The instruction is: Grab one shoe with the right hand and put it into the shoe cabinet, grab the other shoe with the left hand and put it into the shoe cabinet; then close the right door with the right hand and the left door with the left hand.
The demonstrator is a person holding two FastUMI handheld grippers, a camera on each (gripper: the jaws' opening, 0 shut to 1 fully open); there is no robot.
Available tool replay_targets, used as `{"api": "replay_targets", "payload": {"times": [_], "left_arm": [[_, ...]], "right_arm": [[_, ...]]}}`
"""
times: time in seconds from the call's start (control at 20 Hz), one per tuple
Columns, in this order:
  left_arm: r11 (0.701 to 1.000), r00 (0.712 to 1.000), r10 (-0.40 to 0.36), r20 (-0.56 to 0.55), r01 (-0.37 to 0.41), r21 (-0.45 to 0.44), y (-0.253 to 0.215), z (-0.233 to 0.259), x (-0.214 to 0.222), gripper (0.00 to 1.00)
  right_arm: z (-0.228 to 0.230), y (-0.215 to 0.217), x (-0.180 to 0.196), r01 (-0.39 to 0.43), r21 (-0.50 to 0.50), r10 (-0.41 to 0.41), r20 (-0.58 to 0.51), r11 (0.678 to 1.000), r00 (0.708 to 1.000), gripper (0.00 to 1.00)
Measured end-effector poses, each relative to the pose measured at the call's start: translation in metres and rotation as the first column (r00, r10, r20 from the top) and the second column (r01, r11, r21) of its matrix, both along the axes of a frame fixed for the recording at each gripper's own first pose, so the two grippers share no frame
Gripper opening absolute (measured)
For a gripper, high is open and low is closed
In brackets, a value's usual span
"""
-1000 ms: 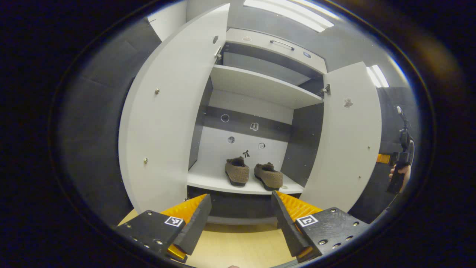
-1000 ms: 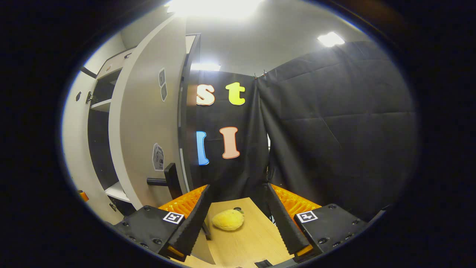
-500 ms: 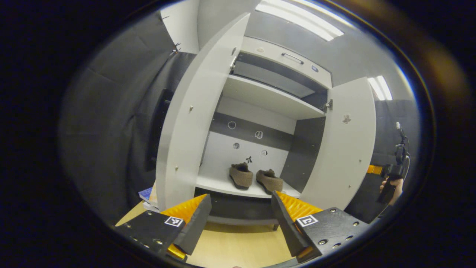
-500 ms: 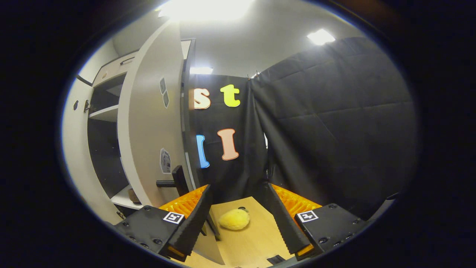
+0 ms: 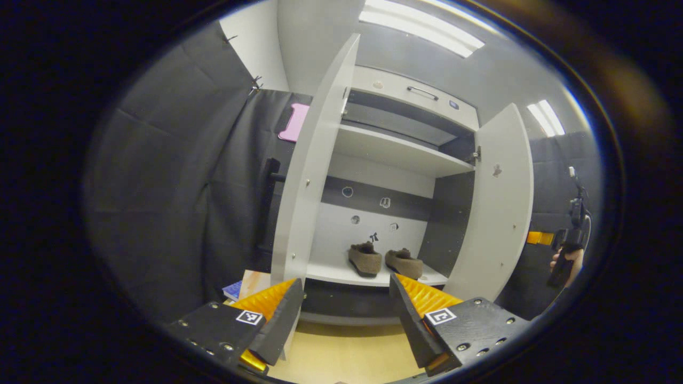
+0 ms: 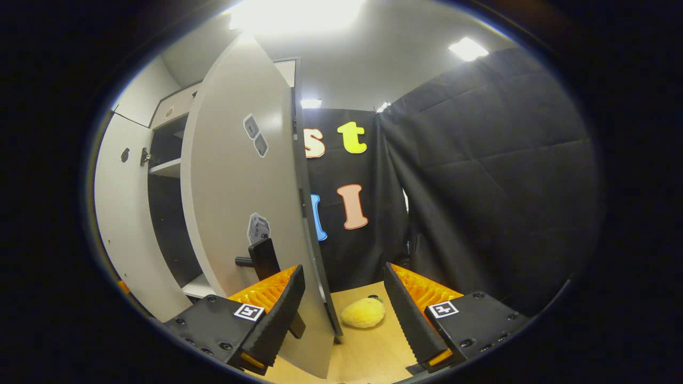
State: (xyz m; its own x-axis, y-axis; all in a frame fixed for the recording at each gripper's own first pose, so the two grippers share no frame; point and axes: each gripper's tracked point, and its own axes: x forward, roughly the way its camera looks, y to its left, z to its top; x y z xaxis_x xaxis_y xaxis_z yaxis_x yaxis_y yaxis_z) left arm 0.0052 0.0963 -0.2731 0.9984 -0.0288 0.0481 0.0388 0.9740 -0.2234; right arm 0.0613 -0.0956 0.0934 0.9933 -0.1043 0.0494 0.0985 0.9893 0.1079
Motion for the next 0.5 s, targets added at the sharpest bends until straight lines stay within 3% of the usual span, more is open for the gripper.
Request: {"api": "replay_targets", "payload": {"times": [0.1,0.15,0.2,0.25,0.35,0.5], "left_arm": [[1.000,1.000,0.023,-0.003,-0.023,-0.005,0.009,-0.001,-0.005,0.98],[0.999,0.999,0.035,-0.005,-0.035,-0.008,0.013,0.000,-0.008,0.93],[0.999,0.999,0.051,-0.005,-0.051,-0.007,0.018,-0.001,-0.012,0.97],[0.998,0.998,0.069,-0.005,-0.069,0.000,0.024,-0.001,-0.015,0.93],[0.994,0.994,0.105,-0.008,-0.105,0.014,0.036,-0.003,-0.020,0.97],[0.989,0.989,0.149,-0.009,-0.149,0.005,0.054,-0.003,-0.030,0.93]], "right_arm": [[-0.002,0.020,0.005,-0.054,0.030,0.054,0.007,0.998,0.999,0.96],[-0.004,0.032,0.008,-0.089,0.049,0.089,0.009,0.995,0.996,0.96],[-0.007,0.045,0.011,-0.128,0.064,0.127,0.011,0.990,0.992,0.96],[-0.010,0.059,0.013,-0.161,0.073,0.161,0.011,0.984,0.987,0.96],[-0.014,0.085,0.020,-0.222,0.066,0.222,0.010,0.973,0.975,0.97],[-0.017,0.133,0.026,-0.330,0.036,0.330,0.003,0.943,0.944,0.97]]}}
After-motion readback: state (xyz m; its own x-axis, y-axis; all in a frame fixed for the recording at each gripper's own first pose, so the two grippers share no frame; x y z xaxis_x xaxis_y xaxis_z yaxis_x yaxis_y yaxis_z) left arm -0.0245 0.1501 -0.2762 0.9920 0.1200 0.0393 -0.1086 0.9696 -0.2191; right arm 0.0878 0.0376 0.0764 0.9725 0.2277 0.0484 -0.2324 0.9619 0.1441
